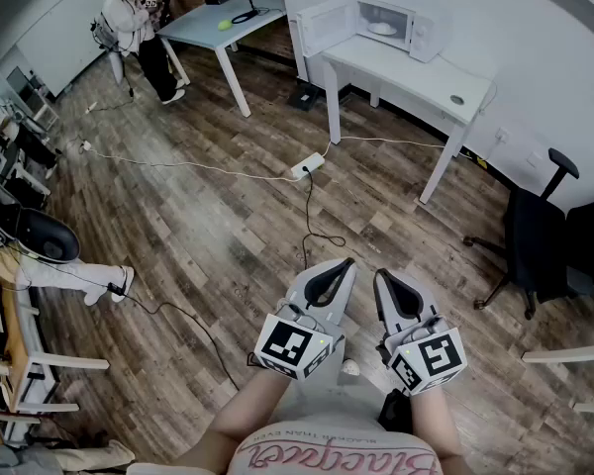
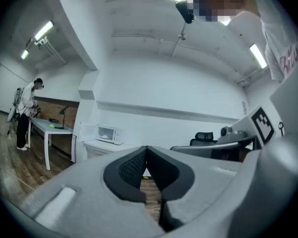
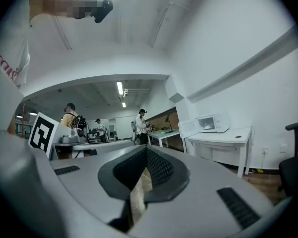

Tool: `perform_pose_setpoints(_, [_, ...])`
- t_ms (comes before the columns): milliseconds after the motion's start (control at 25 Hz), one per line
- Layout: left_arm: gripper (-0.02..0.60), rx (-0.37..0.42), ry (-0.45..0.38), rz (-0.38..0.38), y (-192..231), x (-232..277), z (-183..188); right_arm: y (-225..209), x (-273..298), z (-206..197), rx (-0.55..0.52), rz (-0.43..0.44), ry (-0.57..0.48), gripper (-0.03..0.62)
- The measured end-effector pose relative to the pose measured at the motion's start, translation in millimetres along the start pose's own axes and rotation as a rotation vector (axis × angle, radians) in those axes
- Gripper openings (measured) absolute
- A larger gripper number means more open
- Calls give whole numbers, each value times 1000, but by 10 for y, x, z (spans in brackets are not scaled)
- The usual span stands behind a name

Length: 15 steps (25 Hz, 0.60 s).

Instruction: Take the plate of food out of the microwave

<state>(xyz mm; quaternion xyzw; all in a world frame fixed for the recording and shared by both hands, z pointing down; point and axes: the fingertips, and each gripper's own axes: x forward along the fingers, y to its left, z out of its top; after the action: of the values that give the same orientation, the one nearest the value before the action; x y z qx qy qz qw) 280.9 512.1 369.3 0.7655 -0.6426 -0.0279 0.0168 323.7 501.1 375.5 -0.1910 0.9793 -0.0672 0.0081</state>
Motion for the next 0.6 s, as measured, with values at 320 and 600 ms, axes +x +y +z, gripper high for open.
perform_pose_setpoints(320, [6, 20, -54, -32, -373, -771, 189, 833, -421, 66, -113, -31, -18, 12])
perform_pose_setpoints(600, [6, 47, -60, -68, -445, -1535, 200, 1603, -700, 55, -91, -30, -66, 14])
